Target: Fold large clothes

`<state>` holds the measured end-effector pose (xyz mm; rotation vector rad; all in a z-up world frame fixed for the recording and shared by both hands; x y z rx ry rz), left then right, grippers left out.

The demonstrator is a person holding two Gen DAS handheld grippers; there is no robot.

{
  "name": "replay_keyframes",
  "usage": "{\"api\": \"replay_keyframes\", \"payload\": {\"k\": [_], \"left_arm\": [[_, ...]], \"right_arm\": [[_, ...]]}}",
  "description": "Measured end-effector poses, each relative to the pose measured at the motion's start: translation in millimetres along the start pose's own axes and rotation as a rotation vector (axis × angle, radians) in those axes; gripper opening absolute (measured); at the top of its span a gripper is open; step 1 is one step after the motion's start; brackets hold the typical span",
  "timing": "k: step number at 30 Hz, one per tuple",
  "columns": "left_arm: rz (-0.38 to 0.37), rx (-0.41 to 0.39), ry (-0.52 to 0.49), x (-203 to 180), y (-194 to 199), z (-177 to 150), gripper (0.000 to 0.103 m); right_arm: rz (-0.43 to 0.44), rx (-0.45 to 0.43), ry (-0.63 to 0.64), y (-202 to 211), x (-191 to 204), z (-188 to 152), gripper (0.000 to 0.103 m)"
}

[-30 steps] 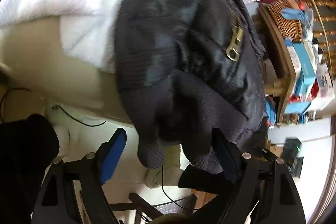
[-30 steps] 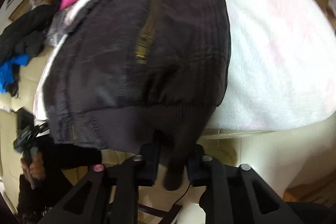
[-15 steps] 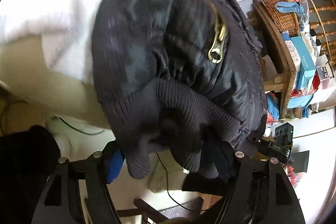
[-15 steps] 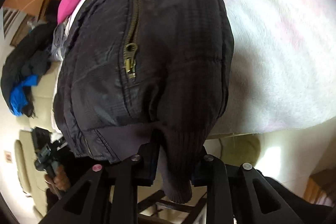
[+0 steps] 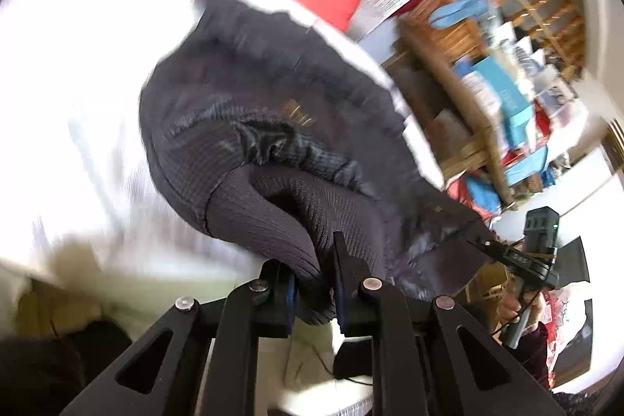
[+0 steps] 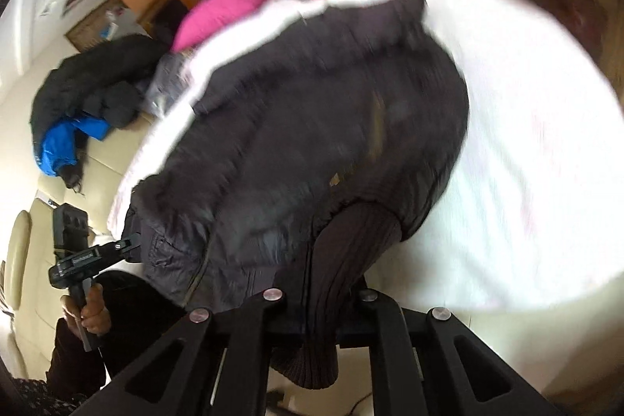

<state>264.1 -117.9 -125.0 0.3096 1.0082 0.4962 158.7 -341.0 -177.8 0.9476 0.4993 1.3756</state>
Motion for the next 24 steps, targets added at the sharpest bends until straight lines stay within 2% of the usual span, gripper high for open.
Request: {"api": "replay_keyframes", "payload": {"k": [3, 7, 13, 20, 24], "left_arm": [[-0.006, -0.049, -0.052, -20, 8, 39, 0.016], [-0.003, -0.105, -0.099, -35, 6, 96, 0.016], [0.010, -0.186, -0.100, -29, -13, 180, 0.017], [0.087, -0.202, -0.110, 5, -57, 288, 0.017], [0.138, -0.192, -0.107, 31, -93, 340, 0.017]], "right_arm": [[-0.007, -0.096, 0.015, 21, 6, 33, 0.009], [-0.010, -0.184, 0.006, 29, 10, 80, 0.009], [-0.046, -0.297, -0.007, 27, 6, 161, 0.008], [-0.076, -0.367, -0.053, -22, 2, 270, 0.008], [-0.111, -0.390, -0.066, -71, -2, 335, 0.008]]}}
Point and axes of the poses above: each gripper's, at about its wrist camera, not at the fingertips, and y roughly against the way its jaws point, x to its left, z to its top, the point moved 8 cm from there along -y, roughly the way its jaws point, and after that the axes turned 11 degrees about -z, right-handed, at the moved point
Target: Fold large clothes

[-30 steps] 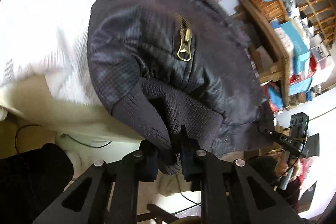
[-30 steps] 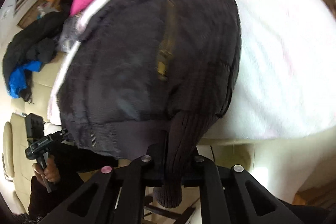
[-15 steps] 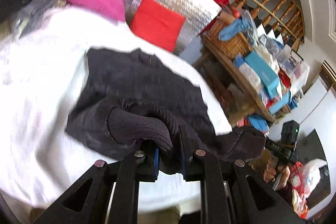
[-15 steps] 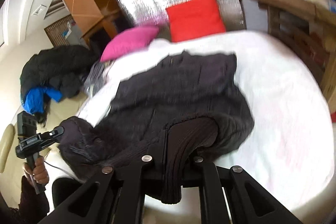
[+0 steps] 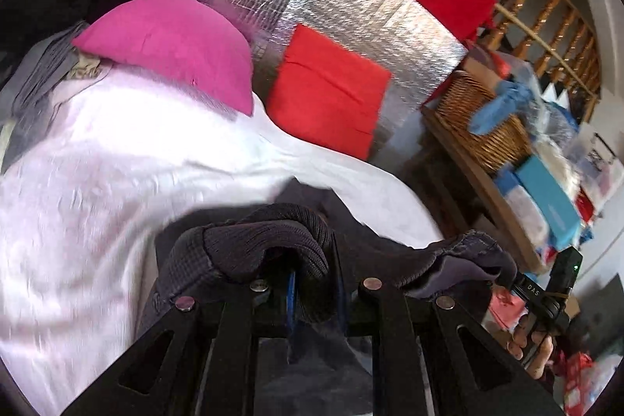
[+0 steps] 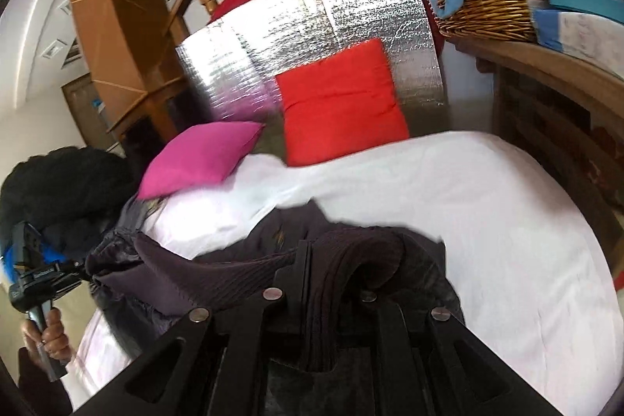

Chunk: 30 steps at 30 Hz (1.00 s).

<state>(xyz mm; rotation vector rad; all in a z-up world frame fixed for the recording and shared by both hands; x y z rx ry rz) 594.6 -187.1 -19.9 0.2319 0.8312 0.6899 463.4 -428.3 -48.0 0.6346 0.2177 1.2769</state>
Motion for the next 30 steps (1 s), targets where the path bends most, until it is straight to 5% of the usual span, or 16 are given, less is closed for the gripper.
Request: {"api": "replay_keyframes", "payload": {"k": [7, 14, 19, 21, 22, 23, 25, 26, 27, 30], "left_arm": [[0.068, 0.049, 0.044, 50, -91, 35, 0.017], [0.113, 0.091, 0.076, 93, -147, 27, 0.017], [0.131, 0.134, 0.140, 119, -169, 14, 0.021], [0.084, 0.138, 0.208, 122, -167, 10, 0.028], [0.052, 0.133, 0.243, 120, -161, 9, 0.039], [0.031, 0.126, 0.264, 117, -154, 10, 0.056], [0.027, 0.073, 0.278, 106, -125, 10, 0.080], [0.050, 0.055, 0.265, 100, -115, 9, 0.084], [0.086, 0.033, 0.238, 91, -98, 6, 0.084], [0.184, 0.057, 0.195, 75, -63, -22, 0.084]], "right_arm": [[-0.085, 0.043, -0.038, -127, -3, 24, 0.008], [-0.111, 0.126, -0.144, -212, -32, 2, 0.008], [-0.054, 0.193, -0.269, -239, -47, -13, 0.010], [0.016, 0.222, -0.344, -242, -55, -19, 0.013], [0.049, 0.222, -0.370, -239, -57, -19, 0.015], [0.069, 0.222, -0.383, -235, -58, -18, 0.023], [0.071, 0.205, -0.380, -221, -58, -16, 0.055], [0.080, 0.181, -0.368, -212, -56, -12, 0.088], [0.075, 0.138, -0.353, -197, -53, -7, 0.097], [0.063, 0.067, -0.265, -168, -36, 2, 0.097]]}}
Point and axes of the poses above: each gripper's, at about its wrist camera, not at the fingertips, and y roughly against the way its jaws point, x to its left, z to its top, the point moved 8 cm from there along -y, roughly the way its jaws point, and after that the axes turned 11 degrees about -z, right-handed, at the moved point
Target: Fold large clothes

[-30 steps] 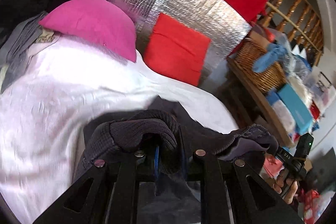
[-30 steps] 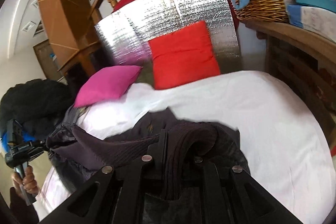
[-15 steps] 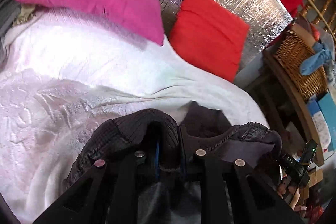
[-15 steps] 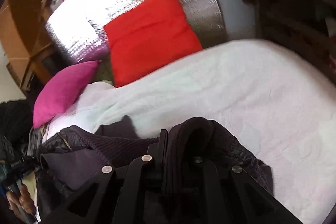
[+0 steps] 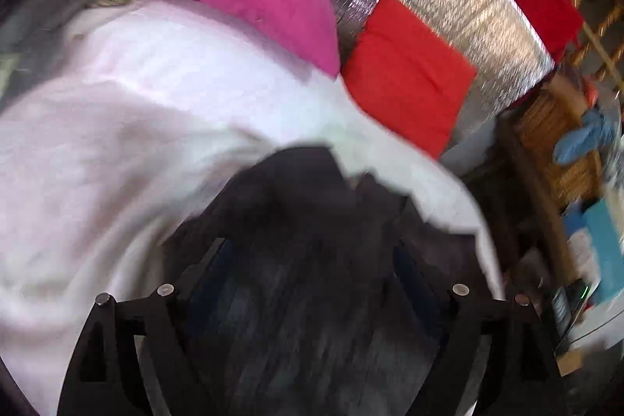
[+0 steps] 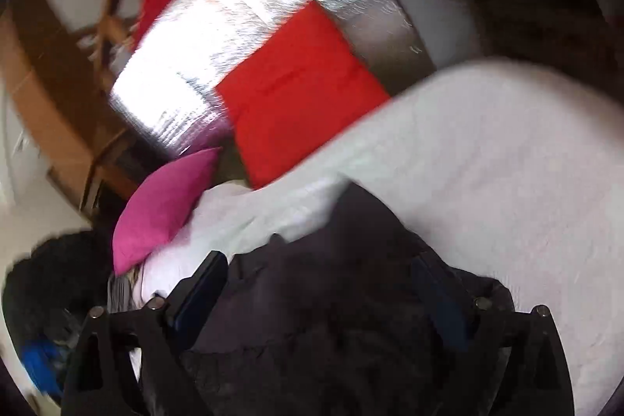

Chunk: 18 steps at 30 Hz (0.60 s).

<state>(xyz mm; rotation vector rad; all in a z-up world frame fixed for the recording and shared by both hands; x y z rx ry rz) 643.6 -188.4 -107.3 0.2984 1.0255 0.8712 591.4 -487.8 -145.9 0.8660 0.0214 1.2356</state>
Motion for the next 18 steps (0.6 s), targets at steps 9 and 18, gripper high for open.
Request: {"api": "replay_keyframes", "payload": {"k": [9, 18], "left_arm": [[0.351, -0.054, 0.074, 32, 62, -96, 0.084], [0.385, -0.001, 0.033, 45, 42, -83, 0.084]], "right_arm": [[-0.187, 0.280, 0.474, -51, 84, -59, 0.096], [-0.377, 0.367, 0.627, -97, 87, -87, 0.012]]}}
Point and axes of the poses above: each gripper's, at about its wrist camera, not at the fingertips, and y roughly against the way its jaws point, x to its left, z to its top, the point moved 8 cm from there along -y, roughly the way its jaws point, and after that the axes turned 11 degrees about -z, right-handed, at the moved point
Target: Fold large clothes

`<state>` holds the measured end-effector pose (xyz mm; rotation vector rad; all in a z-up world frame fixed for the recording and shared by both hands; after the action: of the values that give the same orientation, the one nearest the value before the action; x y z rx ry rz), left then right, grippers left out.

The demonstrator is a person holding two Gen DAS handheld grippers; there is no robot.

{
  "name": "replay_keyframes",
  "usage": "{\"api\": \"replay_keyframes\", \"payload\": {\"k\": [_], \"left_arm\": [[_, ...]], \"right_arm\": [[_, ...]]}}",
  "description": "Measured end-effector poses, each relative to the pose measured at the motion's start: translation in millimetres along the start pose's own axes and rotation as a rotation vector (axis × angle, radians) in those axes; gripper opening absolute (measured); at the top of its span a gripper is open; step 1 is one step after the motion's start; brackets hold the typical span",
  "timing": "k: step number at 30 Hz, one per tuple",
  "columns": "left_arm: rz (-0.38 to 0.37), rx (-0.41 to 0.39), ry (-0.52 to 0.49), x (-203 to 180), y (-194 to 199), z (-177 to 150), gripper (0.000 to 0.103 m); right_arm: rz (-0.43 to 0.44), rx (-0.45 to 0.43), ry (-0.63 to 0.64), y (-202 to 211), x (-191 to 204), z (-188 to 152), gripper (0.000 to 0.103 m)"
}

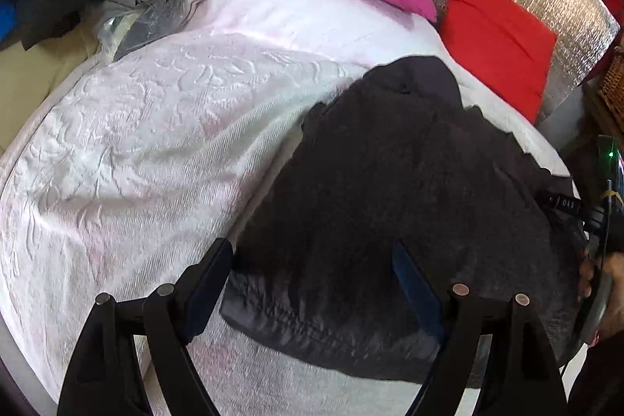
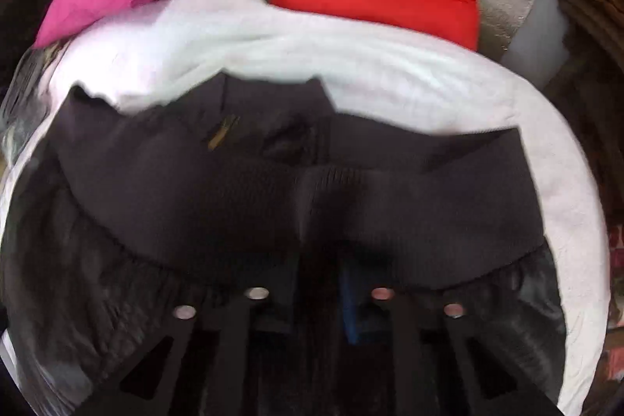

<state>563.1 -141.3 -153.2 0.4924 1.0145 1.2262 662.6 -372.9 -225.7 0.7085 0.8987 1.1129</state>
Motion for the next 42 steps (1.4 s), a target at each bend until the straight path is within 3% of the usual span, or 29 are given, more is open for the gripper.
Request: {"api": "replay_keyframes", "payload": {"k": [3, 6, 9, 13, 16, 18, 19, 21, 26, 29, 32, 35, 38, 42], "left_arm": [[0.009, 0.002, 0.018, 7, -5, 8, 0.084], [0.012, 0.039, 0.046, 14, -15, 7, 0.084], [0.010, 0.045, 0.042, 17, -14, 10, 0.084], [0.000, 0.052, 0.040, 24, -10, 14, 0.084], [-0.032, 0.059, 0.054, 29, -3, 15, 0.084], [-0.052, 0.043, 0.059, 34, 9, 13, 0.084], [-0.070, 0.034, 0.062, 35, 13, 15, 0.084], [-0.105, 0.019, 0.058, 37, 21, 19, 0.084], [-0.188, 0.019, 0.039, 39, 32, 22, 0.084], [-0.232, 0.007, 0.032, 31, 39, 21, 0.084], [-0.283, -0.019, -0.017, 11, 46, 18, 0.084], [-0.276, -0.005, -0.063, -16, 49, 8, 0.084], [-0.256, 0.040, -0.060, -21, 33, 0, 0.084], [-0.094, 0.107, -0.094, -10, 4, -12, 0.084]], "right_arm": [[-0.022, -0.057, -0.074, 4, -10, 15, 0.009], [-0.034, -0.014, -0.128, -17, -13, 8, 0.009], [-0.041, -0.031, -0.154, -10, -15, 11, 0.013], [0.191, -0.095, -0.319, 36, -38, 11, 0.014], [0.300, -0.140, -0.418, 73, -74, -3, 0.034], [0.318, -0.161, -0.444, 99, -104, -25, 0.089], [0.316, -0.179, -0.464, 106, -113, -30, 0.091], [0.338, -0.240, -0.521, 132, -144, -58, 0.091], [0.378, -0.188, -0.618, 138, -197, -132, 0.091], [0.409, -0.179, -0.722, 132, -212, -171, 0.091], [0.430, -0.245, -0.742, 144, -205, -192, 0.089], [0.315, -0.238, -0.704, 144, -198, -185, 0.076], [0.261, -0.278, -0.694, 140, -191, -177, 0.068], [0.291, -0.178, -0.710, 99, -182, -185, 0.065]]}}
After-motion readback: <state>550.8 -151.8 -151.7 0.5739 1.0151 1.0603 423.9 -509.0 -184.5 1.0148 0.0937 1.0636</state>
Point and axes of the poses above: each gripper's, at about its wrist camera, not at the fingertips, and y roughly against the way its jaws point, x to its left, z to its top, the point moved 8 cm from there along -y, roughly the way its jaws point, and after that the axes turned 11 degrees about -z, right-handed, at the moved point
